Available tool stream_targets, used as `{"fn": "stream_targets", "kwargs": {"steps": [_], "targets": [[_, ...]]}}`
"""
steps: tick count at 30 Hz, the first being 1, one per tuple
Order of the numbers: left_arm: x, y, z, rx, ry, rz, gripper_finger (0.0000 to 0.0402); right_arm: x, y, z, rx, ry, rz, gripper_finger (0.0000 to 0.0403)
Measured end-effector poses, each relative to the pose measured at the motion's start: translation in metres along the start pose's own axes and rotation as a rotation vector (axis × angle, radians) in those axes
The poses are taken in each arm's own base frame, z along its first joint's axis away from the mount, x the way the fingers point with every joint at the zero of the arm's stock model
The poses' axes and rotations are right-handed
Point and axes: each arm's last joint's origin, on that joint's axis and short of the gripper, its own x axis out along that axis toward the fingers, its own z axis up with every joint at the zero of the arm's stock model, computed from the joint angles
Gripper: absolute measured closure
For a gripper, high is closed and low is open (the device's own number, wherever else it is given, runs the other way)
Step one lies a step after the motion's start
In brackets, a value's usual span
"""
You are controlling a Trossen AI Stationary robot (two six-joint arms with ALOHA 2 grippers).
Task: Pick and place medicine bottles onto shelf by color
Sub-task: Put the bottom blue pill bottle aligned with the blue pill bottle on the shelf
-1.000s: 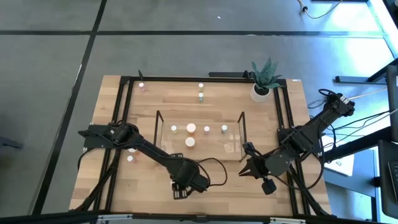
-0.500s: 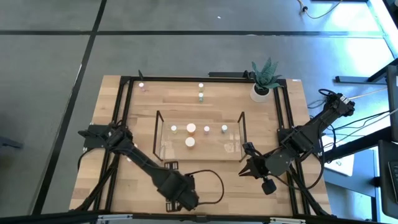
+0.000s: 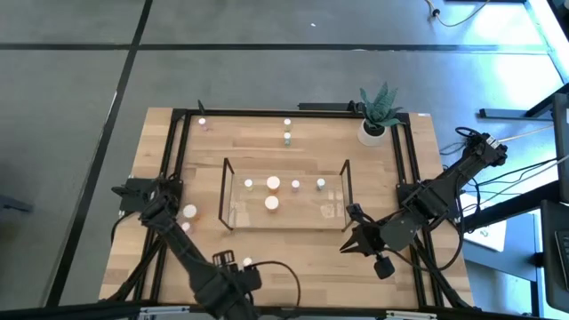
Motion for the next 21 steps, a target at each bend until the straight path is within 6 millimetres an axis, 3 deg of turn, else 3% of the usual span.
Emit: {"fn": "stream_targets", "kwargs": {"steps": [4, 13, 21], "targets": [[-0.001, -0.007, -0.016, -0.089, -0.051, 0.015, 0.02, 0.0, 0.0, 0.001, -0.022, -0.008, 0.001, 0.0381], [-0.005, -0.018, -0.046, -0.197, -0.19, 0.03, 0.02, 0.0, -0.002, 0.007, 0.12, -0.064, 0.006, 0.0381], [-0.007, -0.027, -0.074, -0.256, -0.258, 0.011, 0.02, -0.001, -0.003, 0.024, -0.081, -0.218, 0.002, 0.0381]]}}
